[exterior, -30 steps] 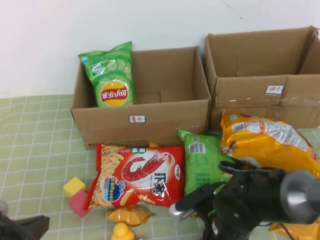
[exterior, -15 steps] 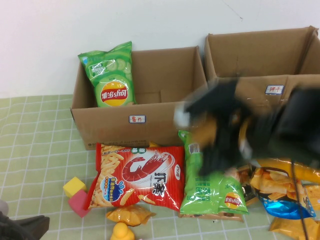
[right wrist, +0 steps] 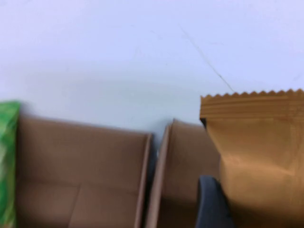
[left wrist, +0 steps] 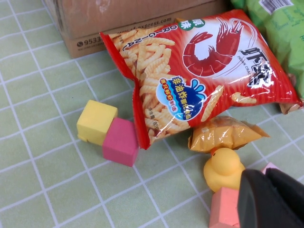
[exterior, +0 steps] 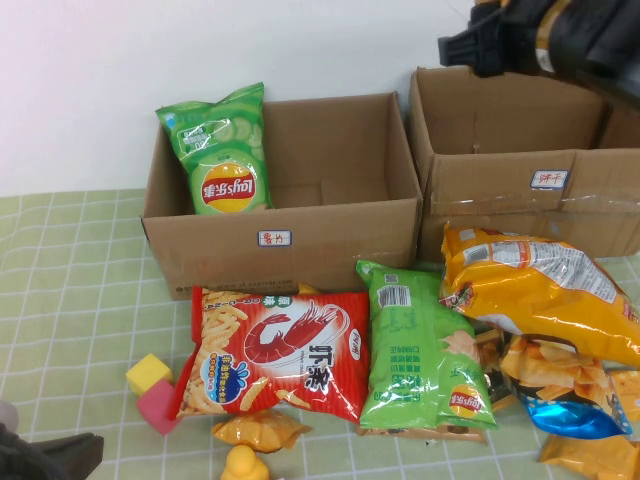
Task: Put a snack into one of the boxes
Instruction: Place the biscuit in the biscuit box
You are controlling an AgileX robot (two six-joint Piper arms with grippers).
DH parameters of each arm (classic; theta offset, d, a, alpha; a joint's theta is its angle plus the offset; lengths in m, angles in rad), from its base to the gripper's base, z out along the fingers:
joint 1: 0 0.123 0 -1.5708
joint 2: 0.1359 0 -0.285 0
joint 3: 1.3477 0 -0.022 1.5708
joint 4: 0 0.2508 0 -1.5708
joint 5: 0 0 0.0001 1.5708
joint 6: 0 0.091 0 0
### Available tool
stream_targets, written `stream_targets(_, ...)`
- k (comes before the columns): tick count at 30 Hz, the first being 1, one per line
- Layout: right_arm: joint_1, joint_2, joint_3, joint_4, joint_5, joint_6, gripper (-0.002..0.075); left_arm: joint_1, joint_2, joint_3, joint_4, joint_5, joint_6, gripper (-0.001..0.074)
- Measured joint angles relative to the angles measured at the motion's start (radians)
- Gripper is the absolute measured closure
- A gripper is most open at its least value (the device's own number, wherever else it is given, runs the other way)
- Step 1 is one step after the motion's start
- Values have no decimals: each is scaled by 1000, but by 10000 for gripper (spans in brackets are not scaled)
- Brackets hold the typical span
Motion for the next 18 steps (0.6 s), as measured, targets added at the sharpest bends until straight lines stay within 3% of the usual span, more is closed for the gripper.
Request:
stream_targets(5,-80,169,-93,-7,-50,101,348,0,0,0,-2,0,37,736)
stream_targets(10,-114,270,-140,-9,27,189,251,0,0,0,-2,0,61,736)
stream_targets(13,-114,281,-164,-7,60,188,235,0,0,0,-2,0,63,736)
stream_targets(15,-114,278,-177,10,67,156,251,0,0,0,-2,0,65,736)
stream_targets(18,-110,247,-190,134,107,-24,375,0,0,9,6,0,84,736)
